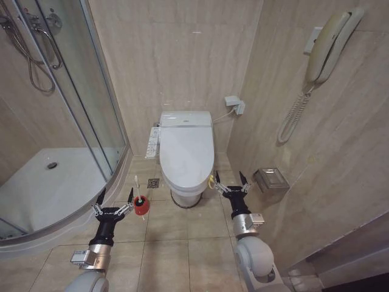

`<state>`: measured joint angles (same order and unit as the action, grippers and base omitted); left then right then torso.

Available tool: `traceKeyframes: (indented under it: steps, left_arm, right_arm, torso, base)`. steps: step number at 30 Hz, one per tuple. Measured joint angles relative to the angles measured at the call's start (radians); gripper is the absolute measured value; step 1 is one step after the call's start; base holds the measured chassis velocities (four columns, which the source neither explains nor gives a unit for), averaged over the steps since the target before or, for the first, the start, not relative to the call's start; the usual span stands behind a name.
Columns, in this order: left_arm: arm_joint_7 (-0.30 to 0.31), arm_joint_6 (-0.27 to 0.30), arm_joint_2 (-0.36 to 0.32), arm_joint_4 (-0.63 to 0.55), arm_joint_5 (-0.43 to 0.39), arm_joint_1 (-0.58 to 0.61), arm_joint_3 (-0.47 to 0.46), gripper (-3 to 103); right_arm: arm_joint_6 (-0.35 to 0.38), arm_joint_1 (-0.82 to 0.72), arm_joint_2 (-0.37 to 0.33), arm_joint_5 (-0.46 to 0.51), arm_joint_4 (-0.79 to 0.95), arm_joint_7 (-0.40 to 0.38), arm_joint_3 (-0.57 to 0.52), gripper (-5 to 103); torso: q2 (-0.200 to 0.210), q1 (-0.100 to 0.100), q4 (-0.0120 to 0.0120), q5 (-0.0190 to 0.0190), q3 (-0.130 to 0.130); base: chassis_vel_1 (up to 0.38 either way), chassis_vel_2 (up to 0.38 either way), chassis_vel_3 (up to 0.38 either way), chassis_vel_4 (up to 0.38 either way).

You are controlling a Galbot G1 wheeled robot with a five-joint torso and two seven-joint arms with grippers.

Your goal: Open the toilet lid, clean the toilet bowl with a toilet brush, close the toilet lid, and flush.

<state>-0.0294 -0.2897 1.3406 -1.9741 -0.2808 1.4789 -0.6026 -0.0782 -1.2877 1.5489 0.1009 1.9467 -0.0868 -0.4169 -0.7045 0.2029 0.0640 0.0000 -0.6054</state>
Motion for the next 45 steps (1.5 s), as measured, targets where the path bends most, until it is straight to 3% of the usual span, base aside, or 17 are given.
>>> traceKeyframes:
  steps: [13, 24, 45]
  left_arm:
    - [0.000, 0.000, 0.000, 0.000, 0.000, 0.000, 0.000, 100]
    - [0.000, 0.000, 0.000, 0.000, 0.000, 0.000, 0.000, 100]
    - [0.000, 0.000, 0.000, 0.000, 0.000, 0.000, 0.000, 100]
  right_arm:
    - [-0.003, 0.014, 0.011, -0.012, -0.011, 0.000, 0.006, 100]
    - [0.013, 0.012, -0.028, 0.002, 0.012, 0.001, -0.001, 100]
    - [0.003, -0.002, 0.003, 0.006, 0.016, 0.001, -0.006, 100]
  torso:
    - [0.000, 0.000, 0.0000, 0.0000, 0.000]
    - [0.000, 0.000, 0.0001, 0.0000, 0.000]
    - [0.000, 0.000, 0.0000, 0.0000, 0.000]
  base:
    - [0.000, 0.000, 0.000, 0.000]
    - [0.000, 0.000, 0.000, 0.000]
    - [0.000, 0.000, 0.000, 0.000]
